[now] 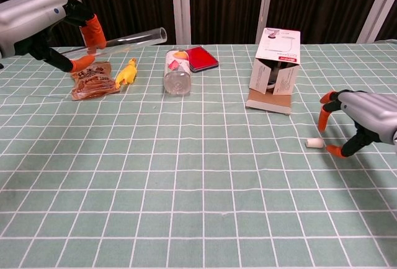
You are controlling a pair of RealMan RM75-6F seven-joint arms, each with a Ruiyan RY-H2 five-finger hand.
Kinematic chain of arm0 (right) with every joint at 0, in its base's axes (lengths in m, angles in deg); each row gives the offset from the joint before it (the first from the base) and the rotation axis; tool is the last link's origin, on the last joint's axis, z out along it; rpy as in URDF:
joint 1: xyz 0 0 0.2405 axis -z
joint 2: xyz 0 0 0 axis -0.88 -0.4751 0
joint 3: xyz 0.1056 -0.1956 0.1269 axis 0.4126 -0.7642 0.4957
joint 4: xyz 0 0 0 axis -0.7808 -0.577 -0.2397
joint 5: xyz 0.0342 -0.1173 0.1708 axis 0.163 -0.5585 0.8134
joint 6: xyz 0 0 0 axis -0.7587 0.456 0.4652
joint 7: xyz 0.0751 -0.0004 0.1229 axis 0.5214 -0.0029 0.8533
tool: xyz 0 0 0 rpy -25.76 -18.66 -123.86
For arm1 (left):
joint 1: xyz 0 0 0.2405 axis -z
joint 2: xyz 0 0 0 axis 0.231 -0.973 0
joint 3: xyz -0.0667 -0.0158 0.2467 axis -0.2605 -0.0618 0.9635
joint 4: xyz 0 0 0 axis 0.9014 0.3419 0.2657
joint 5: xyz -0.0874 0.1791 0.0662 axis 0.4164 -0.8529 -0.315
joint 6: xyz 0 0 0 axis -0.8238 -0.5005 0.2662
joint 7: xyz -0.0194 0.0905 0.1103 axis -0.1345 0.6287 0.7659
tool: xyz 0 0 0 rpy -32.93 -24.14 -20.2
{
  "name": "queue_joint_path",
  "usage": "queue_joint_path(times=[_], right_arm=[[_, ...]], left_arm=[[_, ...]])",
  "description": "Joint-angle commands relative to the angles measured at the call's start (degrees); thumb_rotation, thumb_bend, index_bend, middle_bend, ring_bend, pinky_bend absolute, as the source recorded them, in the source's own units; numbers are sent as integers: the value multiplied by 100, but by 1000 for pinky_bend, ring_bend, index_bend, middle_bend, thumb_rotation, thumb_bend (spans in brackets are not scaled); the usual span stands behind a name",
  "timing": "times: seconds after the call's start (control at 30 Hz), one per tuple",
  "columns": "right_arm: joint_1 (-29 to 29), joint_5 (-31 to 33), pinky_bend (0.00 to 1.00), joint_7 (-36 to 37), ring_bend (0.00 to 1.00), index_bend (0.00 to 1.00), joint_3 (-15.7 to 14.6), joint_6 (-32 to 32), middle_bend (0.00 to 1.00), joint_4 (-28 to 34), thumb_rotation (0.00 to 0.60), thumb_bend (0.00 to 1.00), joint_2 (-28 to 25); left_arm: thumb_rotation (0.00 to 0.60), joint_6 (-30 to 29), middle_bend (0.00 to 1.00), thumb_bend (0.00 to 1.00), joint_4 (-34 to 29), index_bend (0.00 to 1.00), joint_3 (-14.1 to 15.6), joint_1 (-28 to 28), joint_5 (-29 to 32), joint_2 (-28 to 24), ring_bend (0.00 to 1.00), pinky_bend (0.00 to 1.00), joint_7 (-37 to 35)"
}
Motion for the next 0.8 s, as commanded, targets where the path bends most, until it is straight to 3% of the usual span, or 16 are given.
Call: queue_joint_path(times=[0.03,0.8], right_arm=[[-34,42,0,-23,5,473,-3,0,150,-64,600,348,42],[-235,265,0,-21,7,514,-56,11,173,-488,600,348,359]], left_arm=[[600,15,500,707,21,504,-5,-2,6,5,95,0,-14],[600,172,500,707,416,503,-68,29,65,130,95,0,-183]])
